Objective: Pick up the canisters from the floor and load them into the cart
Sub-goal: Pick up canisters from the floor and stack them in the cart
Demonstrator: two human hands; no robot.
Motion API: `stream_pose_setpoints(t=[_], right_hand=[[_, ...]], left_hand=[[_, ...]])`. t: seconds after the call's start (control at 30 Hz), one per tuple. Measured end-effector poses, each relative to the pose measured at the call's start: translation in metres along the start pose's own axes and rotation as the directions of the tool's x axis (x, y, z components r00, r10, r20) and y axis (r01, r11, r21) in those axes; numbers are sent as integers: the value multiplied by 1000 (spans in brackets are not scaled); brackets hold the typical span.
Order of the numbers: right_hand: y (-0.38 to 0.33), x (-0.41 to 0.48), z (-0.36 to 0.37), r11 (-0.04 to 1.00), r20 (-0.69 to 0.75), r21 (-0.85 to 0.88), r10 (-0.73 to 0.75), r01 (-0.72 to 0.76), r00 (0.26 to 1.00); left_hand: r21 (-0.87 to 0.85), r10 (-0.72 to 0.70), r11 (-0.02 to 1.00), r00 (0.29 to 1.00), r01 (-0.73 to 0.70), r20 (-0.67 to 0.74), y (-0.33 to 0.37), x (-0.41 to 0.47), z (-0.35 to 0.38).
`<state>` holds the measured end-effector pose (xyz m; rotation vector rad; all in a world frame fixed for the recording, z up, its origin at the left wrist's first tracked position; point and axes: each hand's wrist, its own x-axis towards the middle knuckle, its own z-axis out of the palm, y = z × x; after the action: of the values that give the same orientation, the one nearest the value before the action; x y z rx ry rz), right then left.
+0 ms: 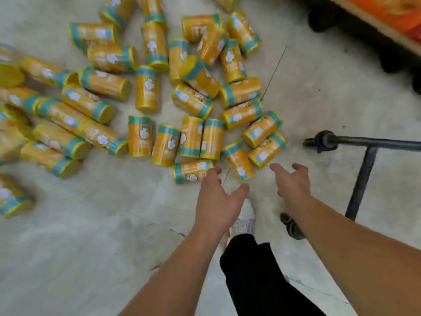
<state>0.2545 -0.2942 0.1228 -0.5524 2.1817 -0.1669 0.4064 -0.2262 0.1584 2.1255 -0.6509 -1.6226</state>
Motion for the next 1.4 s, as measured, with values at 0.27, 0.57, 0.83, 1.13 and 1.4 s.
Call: stream_pose_setpoints(t=[0.27, 0.57, 0.83, 1.13, 1.4], right_hand=[[39, 141, 62, 974, 61, 192, 110, -120, 992], [37, 175, 81, 935, 111, 345, 45, -81, 993], [28, 97, 45, 937, 79, 348, 0, -28, 997], [-37, -143, -52, 903, 106, 375, -265, 209, 958], [-85, -354, -225, 734, -20, 417, -582, 536, 813]], left_hand=[[-110, -72, 991, 997, 70, -12, -57, 125, 98], [-319, -195, 939, 966, 133, -170, -70, 188, 137], [-316, -99, 947, 987, 54, -127, -50, 122, 89], [-291, 57, 951, 986, -101, -154, 54, -83, -65], [-147, 320, 922, 917, -359, -237, 185, -287, -163]])
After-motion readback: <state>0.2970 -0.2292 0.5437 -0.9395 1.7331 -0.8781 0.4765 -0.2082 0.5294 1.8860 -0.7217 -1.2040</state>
